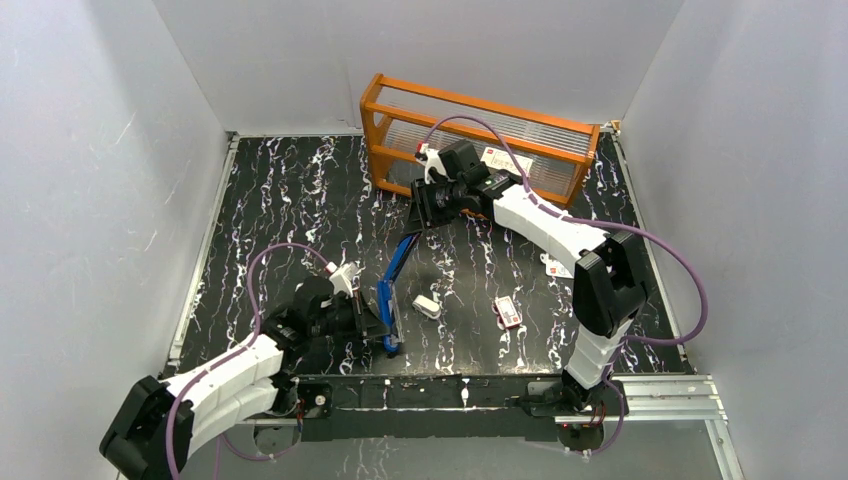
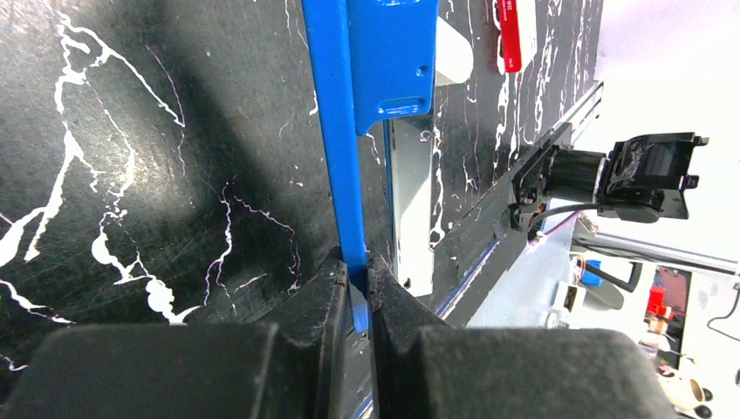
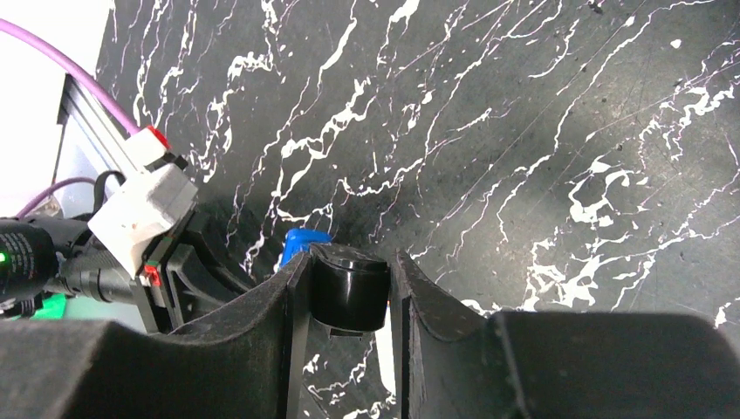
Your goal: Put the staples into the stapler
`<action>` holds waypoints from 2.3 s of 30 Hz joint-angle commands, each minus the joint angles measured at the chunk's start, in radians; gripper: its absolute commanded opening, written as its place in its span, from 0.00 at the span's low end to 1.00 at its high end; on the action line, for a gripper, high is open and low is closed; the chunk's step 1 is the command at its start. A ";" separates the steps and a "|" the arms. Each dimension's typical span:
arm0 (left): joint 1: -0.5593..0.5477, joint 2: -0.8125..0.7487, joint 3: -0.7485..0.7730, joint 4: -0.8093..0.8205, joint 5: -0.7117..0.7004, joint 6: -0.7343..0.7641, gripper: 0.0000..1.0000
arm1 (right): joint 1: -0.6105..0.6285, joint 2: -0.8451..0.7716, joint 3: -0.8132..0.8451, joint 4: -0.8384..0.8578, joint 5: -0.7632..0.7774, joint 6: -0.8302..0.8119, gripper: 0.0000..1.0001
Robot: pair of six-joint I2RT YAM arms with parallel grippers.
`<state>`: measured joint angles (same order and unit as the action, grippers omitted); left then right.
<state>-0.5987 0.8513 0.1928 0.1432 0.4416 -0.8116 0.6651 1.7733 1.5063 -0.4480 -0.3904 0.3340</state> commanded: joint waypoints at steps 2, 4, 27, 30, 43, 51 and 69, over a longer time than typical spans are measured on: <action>-0.013 0.023 -0.008 0.135 0.089 -0.006 0.00 | -0.007 0.022 -0.008 0.154 0.069 0.048 0.43; -0.013 0.027 -0.006 0.131 0.083 0.002 0.00 | -0.007 0.031 -0.013 0.159 0.075 0.061 0.44; -0.013 0.099 0.019 0.039 0.085 -0.008 0.00 | -0.007 0.065 -0.013 0.236 0.178 0.114 0.77; -0.013 0.108 0.027 0.021 0.072 -0.019 0.00 | -0.007 0.009 -0.087 0.236 0.194 0.130 0.78; -0.004 0.220 0.092 0.048 -0.010 -0.106 0.00 | 0.108 -0.273 -0.459 0.317 0.188 0.184 0.79; 0.081 0.282 0.093 0.216 0.064 -0.233 0.00 | 0.208 -0.362 -0.679 0.498 0.170 0.355 0.83; 0.142 0.330 0.054 0.413 0.170 -0.367 0.00 | 0.247 -0.265 -0.799 0.680 0.077 0.655 0.78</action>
<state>-0.4641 1.1908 0.2344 0.4423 0.5629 -1.1465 0.8936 1.4925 0.7219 0.2012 -0.2897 0.9016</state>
